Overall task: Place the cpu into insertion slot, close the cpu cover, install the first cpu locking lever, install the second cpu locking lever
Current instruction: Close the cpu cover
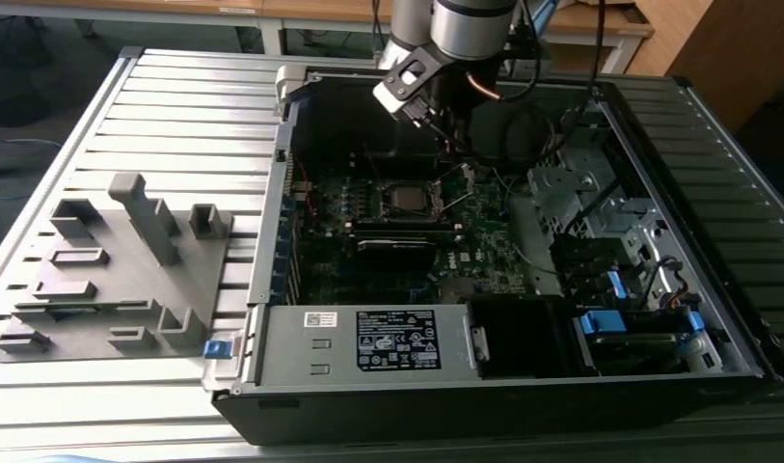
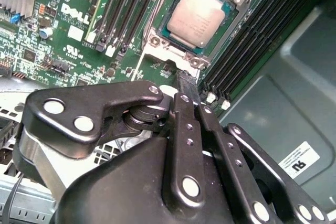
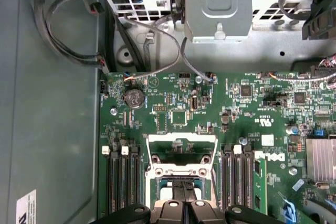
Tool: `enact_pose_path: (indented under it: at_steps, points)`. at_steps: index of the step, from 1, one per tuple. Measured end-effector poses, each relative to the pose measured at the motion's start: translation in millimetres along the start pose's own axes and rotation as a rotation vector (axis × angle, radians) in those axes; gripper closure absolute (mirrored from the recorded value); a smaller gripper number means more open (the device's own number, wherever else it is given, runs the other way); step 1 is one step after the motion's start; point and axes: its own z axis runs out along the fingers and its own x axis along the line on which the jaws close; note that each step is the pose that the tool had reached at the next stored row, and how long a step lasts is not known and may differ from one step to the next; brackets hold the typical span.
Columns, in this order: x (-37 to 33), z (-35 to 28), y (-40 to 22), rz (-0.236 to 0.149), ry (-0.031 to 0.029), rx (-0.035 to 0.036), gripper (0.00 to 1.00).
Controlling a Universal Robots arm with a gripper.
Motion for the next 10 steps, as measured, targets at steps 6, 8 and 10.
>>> enact_pose_path:
  at_steps: [6, 8, 10]
  points:
    - [0.1, 0.4, 8.5, 0.0, 0.0, 0.0, 0.89]
    - [0.2, 0.6, 11.6, 0.0, 0.0, 0.0, 0.89]
    - [0.3, 0.8, 14.7, 0.0, 0.0, 0.0, 0.89]
